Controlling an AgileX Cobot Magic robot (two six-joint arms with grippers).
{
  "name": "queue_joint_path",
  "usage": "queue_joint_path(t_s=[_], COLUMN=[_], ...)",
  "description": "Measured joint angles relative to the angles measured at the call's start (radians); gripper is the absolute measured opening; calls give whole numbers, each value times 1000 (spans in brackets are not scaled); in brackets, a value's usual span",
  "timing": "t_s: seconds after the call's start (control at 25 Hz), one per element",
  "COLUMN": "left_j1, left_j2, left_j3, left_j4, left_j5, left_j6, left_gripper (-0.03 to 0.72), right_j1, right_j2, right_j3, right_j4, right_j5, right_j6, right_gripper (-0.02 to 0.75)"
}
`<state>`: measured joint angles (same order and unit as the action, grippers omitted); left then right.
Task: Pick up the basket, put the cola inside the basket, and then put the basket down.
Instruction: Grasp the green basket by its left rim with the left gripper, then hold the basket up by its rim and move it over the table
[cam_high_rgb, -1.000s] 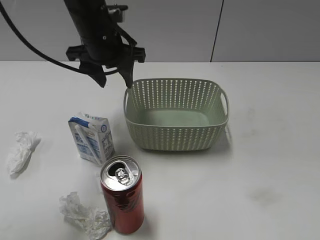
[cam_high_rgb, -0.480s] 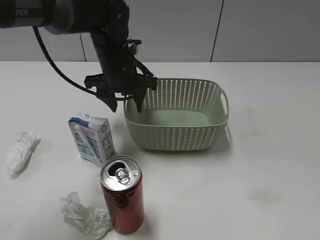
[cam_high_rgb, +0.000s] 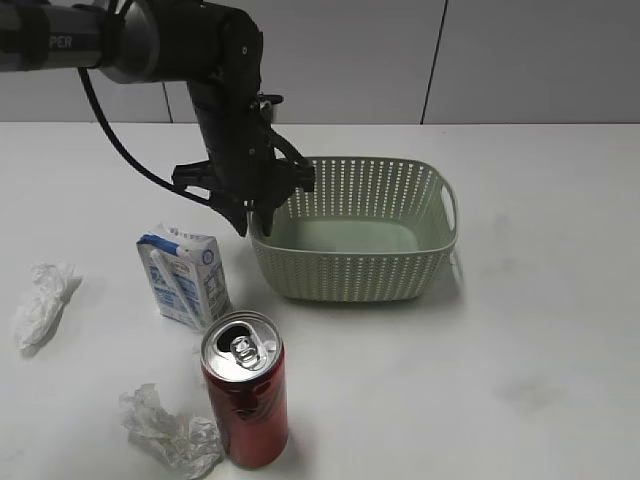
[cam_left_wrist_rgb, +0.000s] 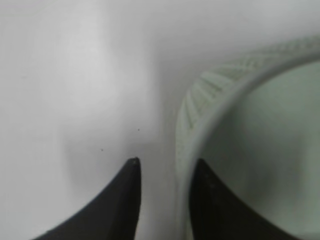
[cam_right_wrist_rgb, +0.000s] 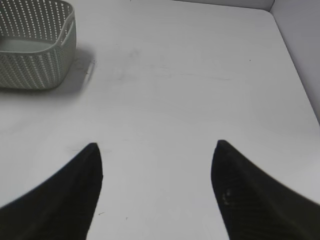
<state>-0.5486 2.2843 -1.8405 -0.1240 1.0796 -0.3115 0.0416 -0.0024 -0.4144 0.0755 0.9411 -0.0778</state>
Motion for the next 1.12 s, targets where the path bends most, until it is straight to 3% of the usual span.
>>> queue_joint_path(t_s=[0.12,0.24,0.64,0.96,1.12], left_j1=[0,4,78,125,126], left_j2=[0,0,-94,-201,-227], left_j3=[0,0,0,11,46], left_j4=[-22,-62,-115,-76,-53], left_j5=[-12,-21,16,105,112], left_j6=[-1,-2,-2,-2,-2], left_gripper=[78,12,4,4,4], right_j1=[0,0,0,0,22], right_j2=[0,0,6,386,616], right_j3=[0,0,0,-159,-297], right_j4=[0,0,42,389,489], right_j5=[0,0,0,26,57], right_j6=[0,0,-3,-280,-452], right_gripper=[519,519,519,542,566])
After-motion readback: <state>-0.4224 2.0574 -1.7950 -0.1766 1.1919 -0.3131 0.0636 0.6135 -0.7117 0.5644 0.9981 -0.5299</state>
